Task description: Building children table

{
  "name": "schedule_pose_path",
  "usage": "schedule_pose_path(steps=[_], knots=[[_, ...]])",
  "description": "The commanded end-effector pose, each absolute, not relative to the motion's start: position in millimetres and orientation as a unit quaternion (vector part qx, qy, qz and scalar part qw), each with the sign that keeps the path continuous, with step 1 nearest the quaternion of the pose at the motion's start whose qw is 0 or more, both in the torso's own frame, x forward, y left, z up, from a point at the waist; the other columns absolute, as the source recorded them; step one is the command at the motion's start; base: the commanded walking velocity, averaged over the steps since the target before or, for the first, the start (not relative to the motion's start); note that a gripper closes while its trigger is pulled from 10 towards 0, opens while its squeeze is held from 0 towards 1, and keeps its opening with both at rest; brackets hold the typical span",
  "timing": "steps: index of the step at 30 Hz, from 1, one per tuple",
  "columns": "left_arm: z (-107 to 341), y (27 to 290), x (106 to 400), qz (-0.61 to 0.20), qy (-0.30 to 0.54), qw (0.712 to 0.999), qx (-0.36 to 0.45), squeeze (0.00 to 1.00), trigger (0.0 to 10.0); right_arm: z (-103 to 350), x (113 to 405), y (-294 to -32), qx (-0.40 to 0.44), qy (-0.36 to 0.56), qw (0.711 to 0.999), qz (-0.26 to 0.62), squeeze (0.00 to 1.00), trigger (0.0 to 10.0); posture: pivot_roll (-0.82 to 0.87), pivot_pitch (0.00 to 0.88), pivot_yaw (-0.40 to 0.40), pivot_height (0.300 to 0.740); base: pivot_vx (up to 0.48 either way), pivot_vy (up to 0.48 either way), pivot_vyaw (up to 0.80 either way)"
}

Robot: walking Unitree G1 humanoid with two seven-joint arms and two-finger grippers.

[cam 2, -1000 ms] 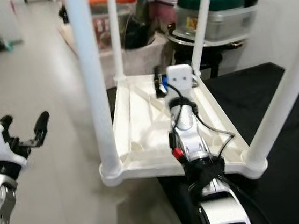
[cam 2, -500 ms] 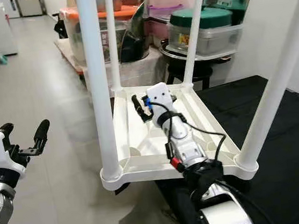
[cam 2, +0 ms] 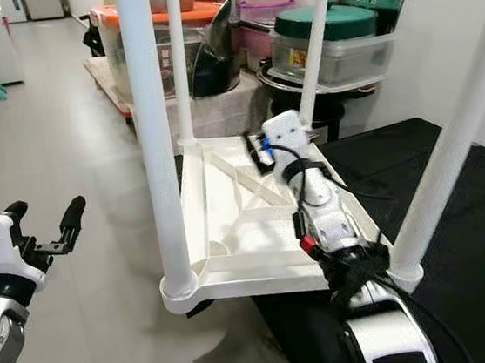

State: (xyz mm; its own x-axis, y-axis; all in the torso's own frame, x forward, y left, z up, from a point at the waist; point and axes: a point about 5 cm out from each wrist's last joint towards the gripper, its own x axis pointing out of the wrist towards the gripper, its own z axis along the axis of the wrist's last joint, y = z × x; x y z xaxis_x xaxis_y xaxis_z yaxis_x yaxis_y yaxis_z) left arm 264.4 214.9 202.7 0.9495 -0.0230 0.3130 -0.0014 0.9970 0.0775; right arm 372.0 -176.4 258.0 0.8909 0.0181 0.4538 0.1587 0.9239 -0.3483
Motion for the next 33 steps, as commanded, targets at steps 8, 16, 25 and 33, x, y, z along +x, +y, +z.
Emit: schedule_pose_path(steps=[8, 16, 25, 33], knots=[[198, 213, 267, -0.005, -0.152, 0.988, 0.038, 0.00, 10.0, 281, 323, -163, -0.297, -0.417, 0.843, -0.168, 0.00, 10.0, 0.11, 0.000, -0.076, 0.740, 0.000, 0.000, 0.00], [195, 214, 267, -0.002, -0.147, 0.988, 0.039, 0.00, 10.0, 297, 302, -182, -0.315, -0.478, 0.774, -0.271, 0.00, 10.0, 0.11, 0.000, -0.073, 0.740, 0.000, 0.000, 0.00], [191, 214, 268, -0.001, -0.142, 0.989, 0.035, 0.00, 10.0, 303, 287, -218, -0.283, -0.454, 0.736, -0.415, 0.00, 10.0, 0.10, 0.000, -0.073, 0.740, 0.000, 0.000, 0.00], [190, 214, 269, -0.002, -0.139, 0.990, 0.032, 0.00, 10.0, 299, 285, -232, -0.268, -0.435, 0.735, -0.447, 0.00, 10.0, 0.08, 0.000, -0.072, 0.740, 0.000, 0.000, 0.00]])
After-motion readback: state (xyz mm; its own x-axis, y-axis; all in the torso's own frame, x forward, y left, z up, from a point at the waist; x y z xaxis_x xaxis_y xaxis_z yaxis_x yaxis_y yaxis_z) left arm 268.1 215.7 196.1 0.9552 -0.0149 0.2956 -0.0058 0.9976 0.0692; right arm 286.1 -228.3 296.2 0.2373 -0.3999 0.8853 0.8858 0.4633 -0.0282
